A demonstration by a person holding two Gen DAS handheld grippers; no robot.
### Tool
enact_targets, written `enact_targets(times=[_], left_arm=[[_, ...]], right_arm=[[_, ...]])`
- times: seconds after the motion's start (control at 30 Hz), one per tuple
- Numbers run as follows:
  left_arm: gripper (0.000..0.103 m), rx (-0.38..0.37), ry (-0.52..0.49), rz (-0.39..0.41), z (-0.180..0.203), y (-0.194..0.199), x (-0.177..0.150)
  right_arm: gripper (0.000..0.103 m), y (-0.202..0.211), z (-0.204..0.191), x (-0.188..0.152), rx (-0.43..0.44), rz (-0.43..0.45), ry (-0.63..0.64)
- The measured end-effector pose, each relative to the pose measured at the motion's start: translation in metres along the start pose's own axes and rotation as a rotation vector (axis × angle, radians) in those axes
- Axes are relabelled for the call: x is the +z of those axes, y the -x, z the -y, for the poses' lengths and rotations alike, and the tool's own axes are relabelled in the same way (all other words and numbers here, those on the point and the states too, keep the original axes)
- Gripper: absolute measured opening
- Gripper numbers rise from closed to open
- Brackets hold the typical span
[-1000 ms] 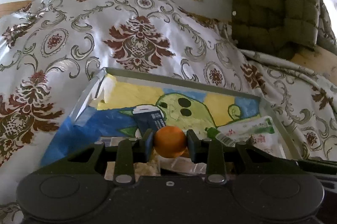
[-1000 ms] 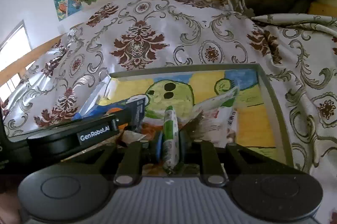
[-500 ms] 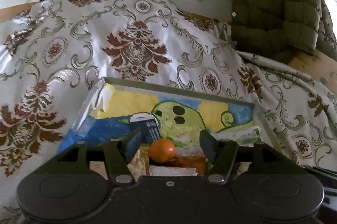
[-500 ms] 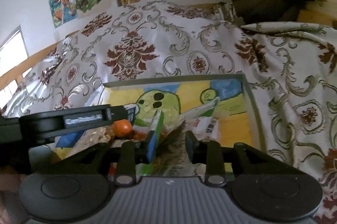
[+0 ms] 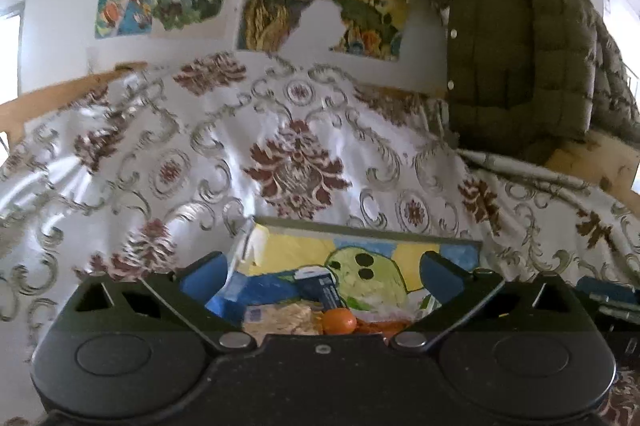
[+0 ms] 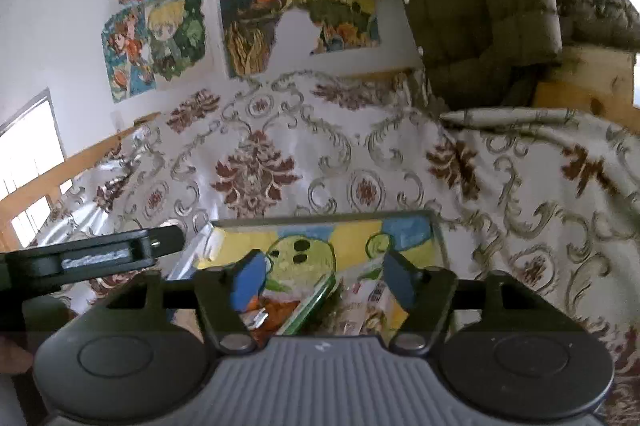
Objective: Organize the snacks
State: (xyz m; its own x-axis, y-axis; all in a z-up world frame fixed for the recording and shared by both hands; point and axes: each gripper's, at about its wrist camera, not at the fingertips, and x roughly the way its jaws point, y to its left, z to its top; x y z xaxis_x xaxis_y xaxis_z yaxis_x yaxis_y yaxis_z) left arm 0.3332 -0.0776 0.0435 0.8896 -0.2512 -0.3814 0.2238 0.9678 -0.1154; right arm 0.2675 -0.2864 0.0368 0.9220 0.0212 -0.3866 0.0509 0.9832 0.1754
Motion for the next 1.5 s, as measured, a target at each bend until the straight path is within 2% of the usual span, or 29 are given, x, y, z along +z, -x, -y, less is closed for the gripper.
enact_targets(times=[0.2,0.3,0.53,0.8,1.07,1.5], left_arm=[[0.102,0.028,-0.001,0.031,-0.005,0.047,0.003],[0.102,0.046,0.007,0.034,-0.004,0.071,-0.001],[0.102,0.075,0.002,0.045,-0.001,0.131,-0.032],[0.102,0.121,0.013,0.015,-0.001,0.183,-0.068],[0.102,0.151,0.011,-0.010,0.003,0.216,-0.091],[0.102,0.158,-0.001,-0.014,0.006,0.255,-0.123]], right_arm=[[0.096,0.037,-0.002,0.008,0.022,0.063,-0.011],[0.102,0.058,-0.001,0.005,0.026,0.089,-0.032],[0.103,0.111,-0.004,-0.017,0.017,0.130,-0.012],[0.103,0.155,-0.010,-0.041,0.039,0.125,0.004],[0.103,0.189,-0.017,-0.060,0.035,0.113,0.012],[0.103,0.230,-0.017,-0.095,0.007,0.065,0.032]])
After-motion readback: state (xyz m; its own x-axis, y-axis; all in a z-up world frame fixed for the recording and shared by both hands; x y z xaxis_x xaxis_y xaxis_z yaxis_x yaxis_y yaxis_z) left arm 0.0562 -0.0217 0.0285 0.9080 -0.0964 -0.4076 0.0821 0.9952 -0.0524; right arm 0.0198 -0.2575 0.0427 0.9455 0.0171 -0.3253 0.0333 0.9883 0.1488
